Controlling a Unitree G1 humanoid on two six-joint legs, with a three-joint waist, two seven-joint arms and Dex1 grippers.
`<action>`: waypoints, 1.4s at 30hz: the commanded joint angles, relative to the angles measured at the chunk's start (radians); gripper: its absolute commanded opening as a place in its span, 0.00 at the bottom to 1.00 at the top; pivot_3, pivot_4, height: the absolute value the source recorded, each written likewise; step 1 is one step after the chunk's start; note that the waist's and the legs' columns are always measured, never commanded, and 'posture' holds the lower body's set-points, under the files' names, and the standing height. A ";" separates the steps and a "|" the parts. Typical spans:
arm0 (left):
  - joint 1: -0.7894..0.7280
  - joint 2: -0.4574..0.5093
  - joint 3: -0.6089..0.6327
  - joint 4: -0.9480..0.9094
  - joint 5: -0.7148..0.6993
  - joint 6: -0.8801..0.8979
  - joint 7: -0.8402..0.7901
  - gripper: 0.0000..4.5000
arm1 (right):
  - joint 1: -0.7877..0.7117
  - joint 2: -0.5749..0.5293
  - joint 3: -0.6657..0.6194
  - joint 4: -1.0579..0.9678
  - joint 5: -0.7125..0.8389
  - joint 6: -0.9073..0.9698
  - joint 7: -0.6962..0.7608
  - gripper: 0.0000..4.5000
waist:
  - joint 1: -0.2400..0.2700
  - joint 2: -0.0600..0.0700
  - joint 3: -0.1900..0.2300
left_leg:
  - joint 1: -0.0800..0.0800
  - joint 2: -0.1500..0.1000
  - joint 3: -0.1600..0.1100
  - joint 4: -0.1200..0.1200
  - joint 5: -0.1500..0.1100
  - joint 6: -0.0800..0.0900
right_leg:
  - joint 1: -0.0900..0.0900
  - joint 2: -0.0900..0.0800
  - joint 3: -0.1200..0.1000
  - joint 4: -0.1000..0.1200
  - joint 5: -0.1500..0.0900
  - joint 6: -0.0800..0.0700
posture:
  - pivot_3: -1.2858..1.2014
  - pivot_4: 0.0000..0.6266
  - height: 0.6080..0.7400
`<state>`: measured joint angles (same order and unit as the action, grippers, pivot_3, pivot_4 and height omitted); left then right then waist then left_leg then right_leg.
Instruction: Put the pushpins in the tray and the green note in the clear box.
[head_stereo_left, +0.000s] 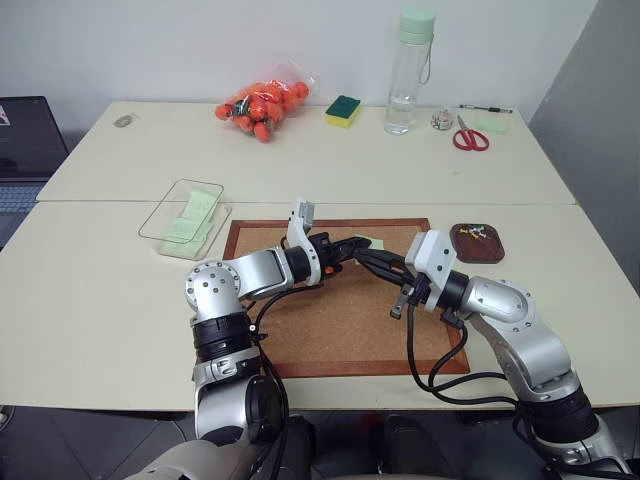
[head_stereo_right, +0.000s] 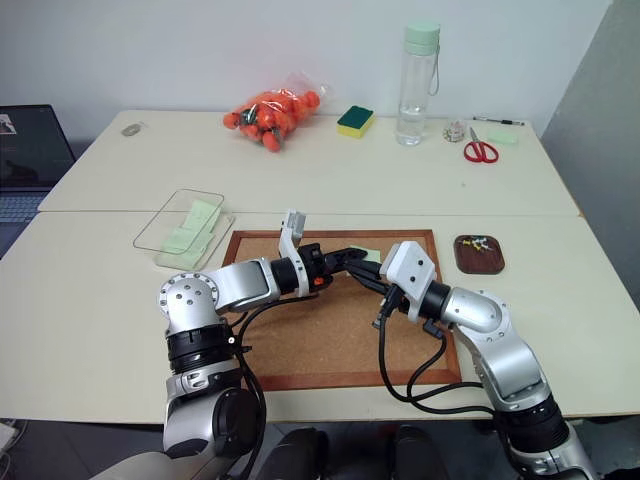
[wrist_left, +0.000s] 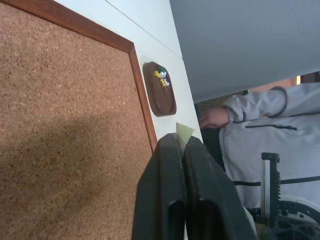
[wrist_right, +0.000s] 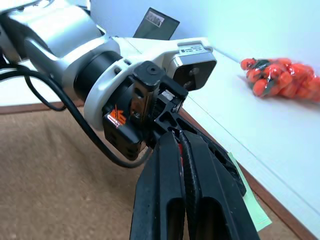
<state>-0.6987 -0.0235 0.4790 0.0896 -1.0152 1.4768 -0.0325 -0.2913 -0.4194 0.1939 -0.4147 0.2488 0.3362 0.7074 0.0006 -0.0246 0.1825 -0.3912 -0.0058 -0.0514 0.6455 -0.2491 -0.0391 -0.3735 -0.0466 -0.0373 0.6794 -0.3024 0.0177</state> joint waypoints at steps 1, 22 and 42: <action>-0.002 0.002 0.006 0.015 -0.015 0.012 -0.003 0.00 | -0.034 0.002 -0.032 -0.058 0.061 0.067 -0.005 0.00 | 0.000 0.000 0.000 | 0.000 0.000 0.000 0.000 0.000 0.000 | 0.000 0.000 0.000 0.000 0.000 0.000 | 0.52 0.24 1.00; 0.004 0.030 -0.028 0.021 0.003 -0.022 -0.033 0.00 | -0.101 0.000 -0.102 -0.070 0.194 0.368 -0.094 0.00 | -0.001 0.000 0.000 | 0.000 0.000 0.000 0.000 0.000 0.000 | 0.000 0.000 0.000 0.000 0.000 0.000 | 0.52 0.24 1.00; 0.015 0.046 -0.058 0.022 0.006 -0.051 -0.051 0.00 | -0.154 0.055 -0.204 -0.094 0.375 0.590 -0.221 0.00 | -0.002 0.000 0.000 | -0.001 0.000 0.000 -0.001 0.000 0.000 | -0.001 0.000 0.000 0.000 0.000 0.000 | 0.52 0.24 1.00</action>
<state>-0.6937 0.0208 0.4322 0.1156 -1.0095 1.4285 -0.0768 -0.4231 -0.3776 0.0276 -0.4785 0.5931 0.9165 0.5117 -0.0009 -0.0245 0.1825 -0.3920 -0.0061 -0.0515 0.6445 -0.2493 -0.0388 -0.3747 -0.0466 -0.0372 0.6791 -0.3023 0.0175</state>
